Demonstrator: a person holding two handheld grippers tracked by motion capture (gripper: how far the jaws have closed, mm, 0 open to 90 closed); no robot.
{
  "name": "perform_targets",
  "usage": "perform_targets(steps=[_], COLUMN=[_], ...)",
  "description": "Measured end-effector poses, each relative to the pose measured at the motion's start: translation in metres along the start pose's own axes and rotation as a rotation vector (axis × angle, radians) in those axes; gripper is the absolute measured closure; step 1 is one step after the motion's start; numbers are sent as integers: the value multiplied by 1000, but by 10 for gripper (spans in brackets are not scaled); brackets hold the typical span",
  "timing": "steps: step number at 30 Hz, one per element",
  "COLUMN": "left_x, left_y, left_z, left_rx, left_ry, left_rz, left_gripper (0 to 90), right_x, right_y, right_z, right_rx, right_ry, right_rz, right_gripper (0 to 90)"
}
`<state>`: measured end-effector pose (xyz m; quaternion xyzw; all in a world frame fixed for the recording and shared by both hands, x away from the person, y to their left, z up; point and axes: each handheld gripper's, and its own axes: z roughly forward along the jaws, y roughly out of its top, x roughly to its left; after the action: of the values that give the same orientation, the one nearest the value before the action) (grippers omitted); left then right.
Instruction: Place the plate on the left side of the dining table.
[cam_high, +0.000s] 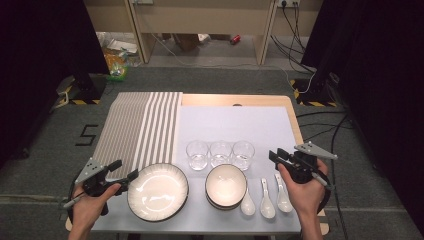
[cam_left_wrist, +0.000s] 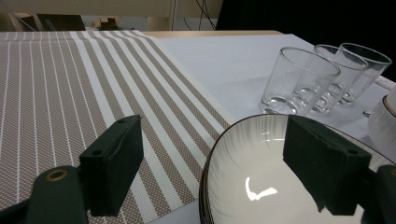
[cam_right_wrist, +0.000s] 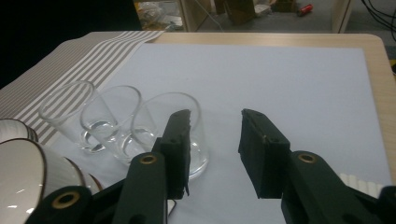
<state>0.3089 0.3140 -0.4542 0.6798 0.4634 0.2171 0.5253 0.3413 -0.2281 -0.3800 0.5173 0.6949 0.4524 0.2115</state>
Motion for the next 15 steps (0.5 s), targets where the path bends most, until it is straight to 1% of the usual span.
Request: perform_targets(steps=[1,3,6,8,9,11,12,13,15], left_x=[-1,-2,-2,-2,-1,-1,-1,-1,-1], left_y=[0,-1,-1,-1,0,0,0,1,1], left_z=[-1,-1,-1,-1,-2,-2,-2,-2,-2], left_rx=[7,3,1,4,0,-6,-5,-7,-7], left_ry=[-6,-1,1,11,13,14,13,14,10], left_rz=[1,-2,-1,1,1,-4,-4,-4,-6], left_gripper=[191,191,193,200,219,218,218,218,220], right_x=[8,11,24,32,39,45,45,53,60], right_y=[2,2,3,4,5,7,7,8,9], right_z=[1,3,6,8,11,14,14,17,20], right_rx=[-1,-1,9,13,18,24,24,34,41], right_ry=[10,16,29,47,59,79,79,97,116], right_rz=[-16,-21,-44,-52,-65,-75,-75,-87,-99], right_gripper=[674,683,721,747,774,802,802,829,850])
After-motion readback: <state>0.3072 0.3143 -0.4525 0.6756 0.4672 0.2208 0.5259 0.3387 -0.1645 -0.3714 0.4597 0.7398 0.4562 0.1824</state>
